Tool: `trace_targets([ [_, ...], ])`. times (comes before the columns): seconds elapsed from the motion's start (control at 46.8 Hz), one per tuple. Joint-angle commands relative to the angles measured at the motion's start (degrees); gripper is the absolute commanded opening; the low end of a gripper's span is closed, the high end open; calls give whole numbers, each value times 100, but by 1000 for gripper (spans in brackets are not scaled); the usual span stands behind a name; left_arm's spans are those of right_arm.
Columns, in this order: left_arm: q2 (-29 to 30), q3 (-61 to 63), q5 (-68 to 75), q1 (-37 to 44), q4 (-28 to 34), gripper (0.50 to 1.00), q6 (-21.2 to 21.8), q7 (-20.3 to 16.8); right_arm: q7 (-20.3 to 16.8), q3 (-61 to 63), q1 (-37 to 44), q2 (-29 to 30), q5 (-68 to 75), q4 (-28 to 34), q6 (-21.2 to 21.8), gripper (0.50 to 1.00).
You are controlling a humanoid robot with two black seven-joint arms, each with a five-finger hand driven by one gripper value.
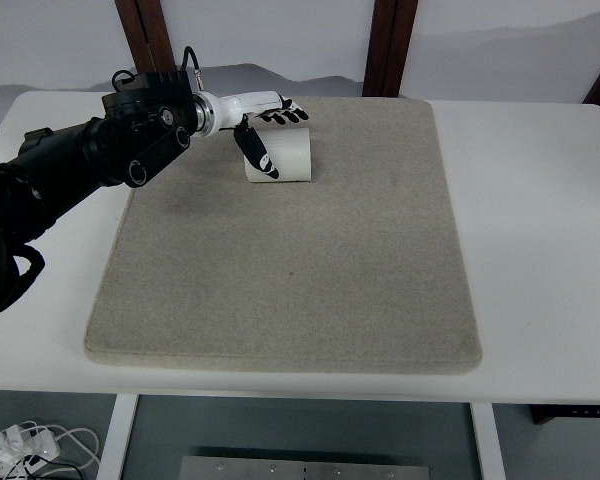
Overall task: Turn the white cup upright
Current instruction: 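Lower the left hand onto the sideways cup and wrap fingers around it, then lift the gripped cup off the pad with the left hand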
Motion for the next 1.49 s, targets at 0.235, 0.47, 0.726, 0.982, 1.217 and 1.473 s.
trace_targets([
  [0.235, -161, 49, 85, 97, 17, 853, 92, 0, 0, 6, 0, 0, 0, 0, 0, 952],
  [0.47, -231, 304, 68, 97, 17, 720, 127, 0, 9, -2, 0, 0, 0, 0, 0, 952],
  [0.726, -231, 304, 50, 80, 69, 500, 136, 0, 0, -2, 0, 0, 0, 0, 0, 952],
  [0.982, -187, 296, 24, -17, 70, 500, 180, -8, 0, -2, 0, 0, 0, 0, 0, 952],
  [1.217, -117, 199, -160, -175, 70, 500, 128, -105, 0, 6, 0, 0, 0, 0, 0, 952],
  [1.473, -3, 102, -2488, -360, 61, 500, -715, -87, 0, -2, 0, 0, 0, 0, 0, 952],
])
